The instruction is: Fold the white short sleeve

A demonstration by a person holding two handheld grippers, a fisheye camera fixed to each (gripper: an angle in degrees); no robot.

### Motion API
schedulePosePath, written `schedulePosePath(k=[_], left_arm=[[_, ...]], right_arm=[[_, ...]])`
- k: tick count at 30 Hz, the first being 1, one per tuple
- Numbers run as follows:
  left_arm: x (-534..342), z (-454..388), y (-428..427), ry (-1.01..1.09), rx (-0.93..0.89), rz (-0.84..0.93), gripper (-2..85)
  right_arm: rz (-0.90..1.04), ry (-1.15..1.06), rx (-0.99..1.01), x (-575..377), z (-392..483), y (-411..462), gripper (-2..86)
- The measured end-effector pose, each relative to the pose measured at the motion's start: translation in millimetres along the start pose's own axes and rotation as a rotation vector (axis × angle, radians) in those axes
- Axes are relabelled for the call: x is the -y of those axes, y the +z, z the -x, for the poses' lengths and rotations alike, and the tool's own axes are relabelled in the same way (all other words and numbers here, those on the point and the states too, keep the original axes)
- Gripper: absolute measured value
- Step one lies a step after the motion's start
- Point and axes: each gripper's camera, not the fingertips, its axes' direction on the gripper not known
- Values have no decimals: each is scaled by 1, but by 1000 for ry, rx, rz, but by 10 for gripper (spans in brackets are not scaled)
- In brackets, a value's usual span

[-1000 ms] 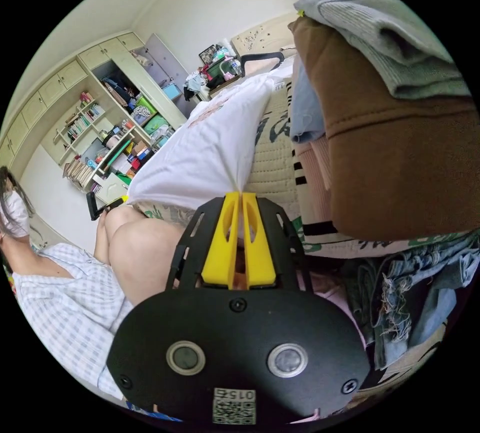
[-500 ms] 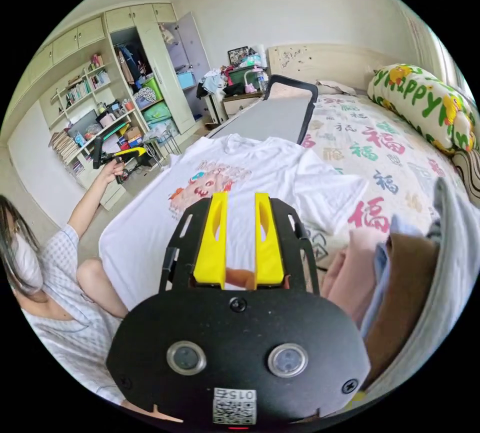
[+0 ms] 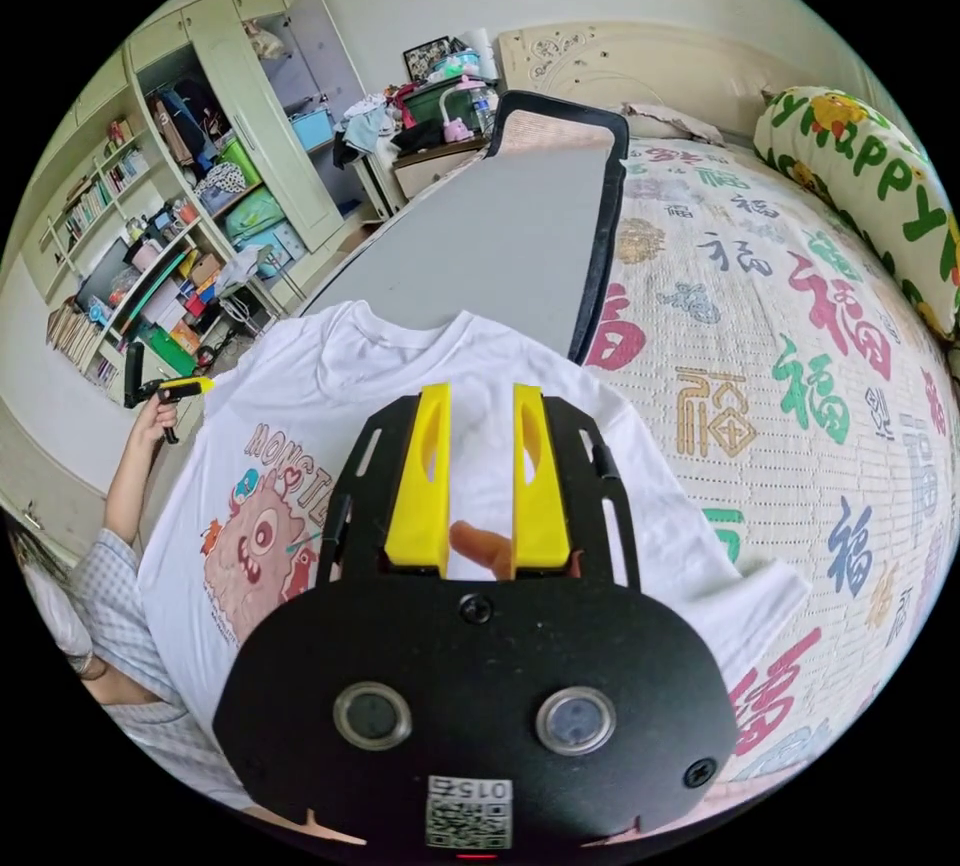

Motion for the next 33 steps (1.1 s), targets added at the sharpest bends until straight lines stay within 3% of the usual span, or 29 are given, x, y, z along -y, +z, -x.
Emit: schedulePosePath(k=[5,10,13,17,33], left_arm=[[7,-15,-4,50,321,43,10],[86,-76,14,133,190,-158,39],[140,-133,88,219,207,-58,54],[172,-188,177,276,380,79,57],[188,-187,226,213,417,43,1]], right_arm=[[-10,51,18,18,-28,32,110],[31,75,-11,30,-30,67,119],[66,51,-61,41,-19,86,125],[122,36,-206,60,-4,109,133],[132,27,-358,114,-4,182,41]])
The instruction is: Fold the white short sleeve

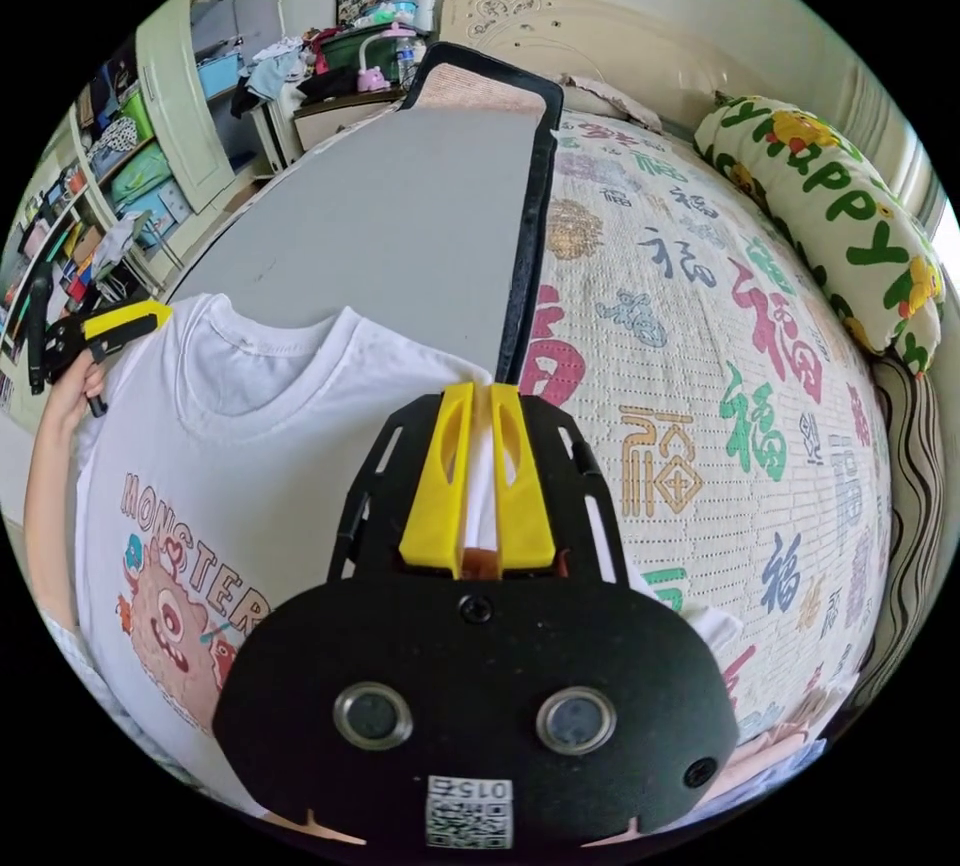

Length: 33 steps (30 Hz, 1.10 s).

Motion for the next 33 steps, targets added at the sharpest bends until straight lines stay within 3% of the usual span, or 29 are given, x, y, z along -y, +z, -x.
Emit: schedulePosePath(k=[6,10,16,21,26,29,33], left_arm=[[-16,19,-2,-71,-42,-43,3],[-54,69,-47,-112,-115,-162,3],[-162,175,-58,-280,-121,-73,26],[-257,246,-30,-502,-185,-25,73],[-291,265,15,-544,-430,53,68],[-288,264,19,-515,-445,6,8],[-286,271,16,-453,-413,13,-2]], right_arm=[[16,-3,-39,12,1,4,82],[-40,14,18,-4,-42,-38,111],[119,127,-25,-50,-119,-54,131],[194,316,155,-75,-167,-38,165],[194,337,135,-66,-165,-36,113],[247,316,-29,-53,-152,-31,48],[252,274,-78,-42,-142,-30,5]])
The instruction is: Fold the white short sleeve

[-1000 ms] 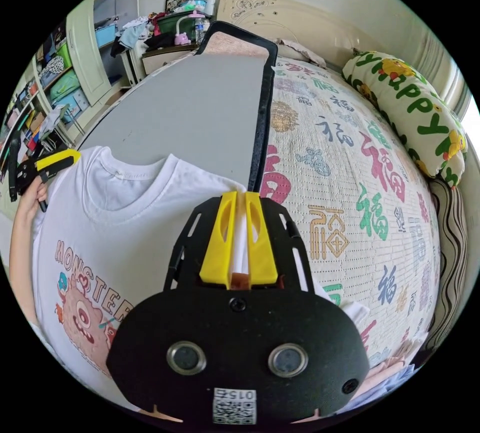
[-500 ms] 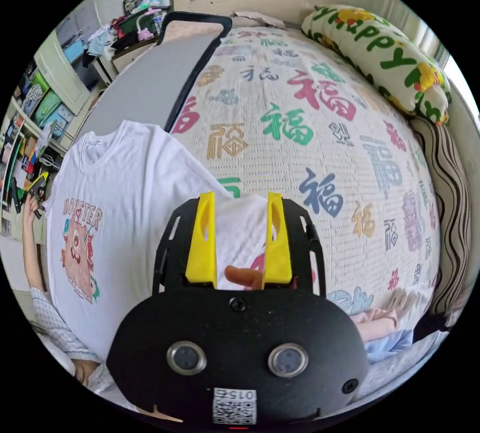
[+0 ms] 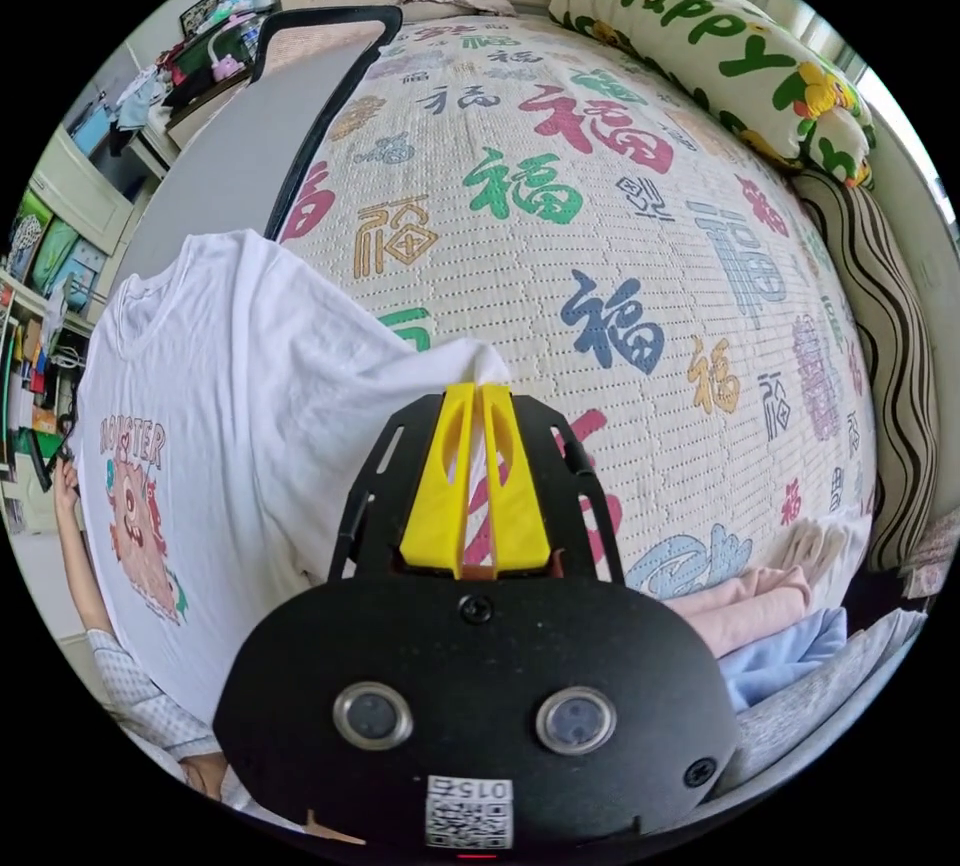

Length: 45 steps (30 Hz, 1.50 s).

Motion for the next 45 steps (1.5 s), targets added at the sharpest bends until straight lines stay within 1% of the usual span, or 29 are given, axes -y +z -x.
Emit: schedulePosePath(k=[4,6,9,11,13,14,15,16,17,18,20,24,26,27,28,29,31,33,35,36,38,39,40,41,43,45], left_arm=[[-5,17,-25,-40,151,-99,-2],[-8,31,-33,-75,151,-126,0],[-10,47,-35,-113,-11,-140,11],[-6,54,-27,-129,-226,-123,64],[1,49,-23,-100,-368,-135,83],[7,42,-17,-83,-416,-113,85],[11,37,-14,-68,-425,-91,83],[18,26,-6,-25,-400,-31,79],[23,18,-3,-9,-328,-2,61],[24,16,-5,-17,-287,-6,51],[26,14,-15,1,-258,-39,12],[26,13,-38,2,-204,-131,3],[31,0,-50,43,-185,-199,5],[33,-5,-50,58,-170,-205,6],[37,-16,-46,75,-114,-172,12],[42,-23,-37,59,-27,-98,23],[42,-27,-36,52,81,-37,45],[31,-18,-52,20,45,-84,63],[10,13,-74,-75,-155,-154,77],[6,20,-76,-94,-197,-150,81],[-8,33,-70,-131,-307,-89,89],[-10,32,-67,-118,-325,-65,88],[-13,23,-61,-78,-338,-23,76],[-16,12,-59,-42,-285,-13,56],[-20,-2,-65,5,-217,-38,24],[-21,-8,-73,5,-161,-27,14]], right_arm=[[-70,93,-37,2,-9,-10,-5],[-92,126,-27,2,-14,-14,-6],[-52,127,-43,6,-10,-7,-6],[-46,110,-77,6,-2,-5,-4],[-43,101,-93,6,3,-6,-2],[-41,99,-103,5,5,-8,-1],[-41,100,-106,5,6,-9,0],[-41,102,-113,3,8,-10,1],[-43,100,-121,1,9,-12,2],[-44,99,-124,0,10,-13,2],[-48,96,-129,-4,11,-16,3],[-48,98,-112,-12,7,-24,4],[-53,104,-98,-18,4,-30,4],[-54,105,-96,-20,3,-31,4],[-58,106,-94,-24,2,-34,4],[-62,105,-95,-29,1,-36,4],[-67,101,-95,-36,0,-41,4],[-71,100,-91,-44,-3,-46,4],[-82,103,-82,-55,-7,-53,4],[-85,104,-80,-58,-8,-54,4],[-97,113,-69,-72,-13,-61,4],[-100,115,-67,-75,-14,-64,4],[-104,120,-63,-82,-16,-68,4],[-104,126,-60,-89,-19,-73,4],[-101,139,-59,-99,-23,-81,5],[-113,198,-60,-112,-34,-93,5]])
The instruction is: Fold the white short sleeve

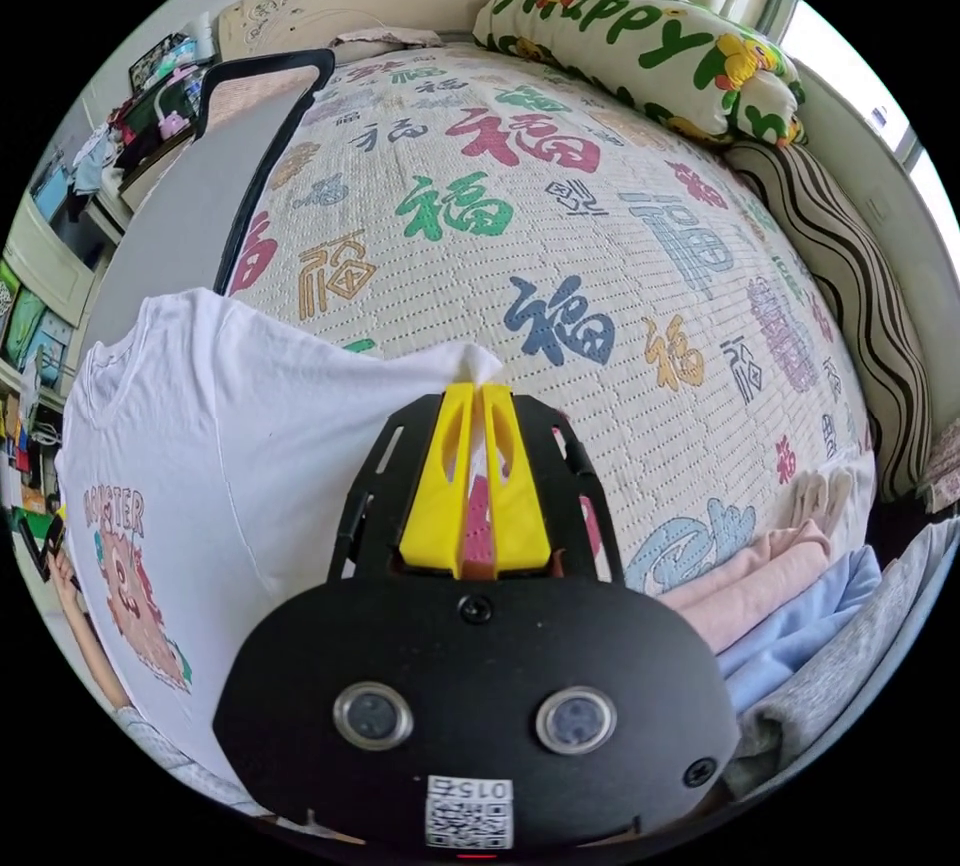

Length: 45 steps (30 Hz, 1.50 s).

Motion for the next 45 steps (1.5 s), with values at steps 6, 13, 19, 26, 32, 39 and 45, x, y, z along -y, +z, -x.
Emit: schedulePosePath(k=[6,13,19,26,32,39,45], left_arm=[[-25,-29,-50,28,419,-46,-3],[-159,-95,-163,146,140,-270,8],[-336,-205,-239,397,286,-475,34],[-498,-267,-254,411,233,-685,51],[-499,-265,-212,348,144,-374,81],[-488,-250,-202,275,86,-316,66],[-481,-231,-212,242,26,-326,7]], right_arm=[[-116,194,120,-50,-64,-58,0],[-405,-159,611,-187,-53,-193,0],[-774,-527,703,-455,-55,-295,-4],[-1070,-312,262,-716,-110,-310,-2],[-784,-156,347,-751,-175,-269,42],[-468,-145,444,-723,-184,-216,108],[-464,-94,559,-720,-215,-210,0]])
